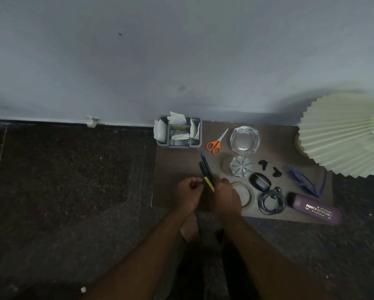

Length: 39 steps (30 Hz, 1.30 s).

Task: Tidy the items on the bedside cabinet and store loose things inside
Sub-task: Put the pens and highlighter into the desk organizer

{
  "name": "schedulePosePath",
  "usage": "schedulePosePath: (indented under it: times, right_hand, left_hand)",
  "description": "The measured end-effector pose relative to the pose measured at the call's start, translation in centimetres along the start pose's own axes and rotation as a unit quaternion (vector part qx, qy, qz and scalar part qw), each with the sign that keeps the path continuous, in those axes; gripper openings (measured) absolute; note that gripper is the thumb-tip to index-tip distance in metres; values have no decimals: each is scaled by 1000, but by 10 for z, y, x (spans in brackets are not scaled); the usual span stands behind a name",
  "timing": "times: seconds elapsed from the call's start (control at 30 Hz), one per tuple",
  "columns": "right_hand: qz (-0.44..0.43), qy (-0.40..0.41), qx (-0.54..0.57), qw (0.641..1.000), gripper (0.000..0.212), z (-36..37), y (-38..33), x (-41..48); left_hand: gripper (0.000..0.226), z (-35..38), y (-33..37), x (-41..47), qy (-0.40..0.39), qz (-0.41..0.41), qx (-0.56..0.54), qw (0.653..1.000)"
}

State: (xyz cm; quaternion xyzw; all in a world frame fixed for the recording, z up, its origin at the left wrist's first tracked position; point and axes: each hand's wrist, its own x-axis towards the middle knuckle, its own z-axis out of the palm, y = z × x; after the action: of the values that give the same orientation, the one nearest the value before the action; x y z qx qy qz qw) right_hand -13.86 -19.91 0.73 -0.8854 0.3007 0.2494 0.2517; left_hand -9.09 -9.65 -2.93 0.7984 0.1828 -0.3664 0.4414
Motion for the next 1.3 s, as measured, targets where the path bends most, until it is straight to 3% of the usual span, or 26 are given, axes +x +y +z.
schedulePosePath:
  times: [0.8, 1.1, 1.3]
  right_hand:
    - [30, 1, -25, 999, 22, 18, -10, 26]
    - [-54, 30, 25, 998, 33, 6, -28, 24]
    - [-121, 75, 79, 987, 24, -17, -52, 32]
  left_hand:
    - [19, -14, -6, -5, 2, -19, 2, 1000]
    - [13, -25, 9, 3, 27, 5, -52, 998]
    - [15, -48, 38, 6, 58, 63, -99, 991]
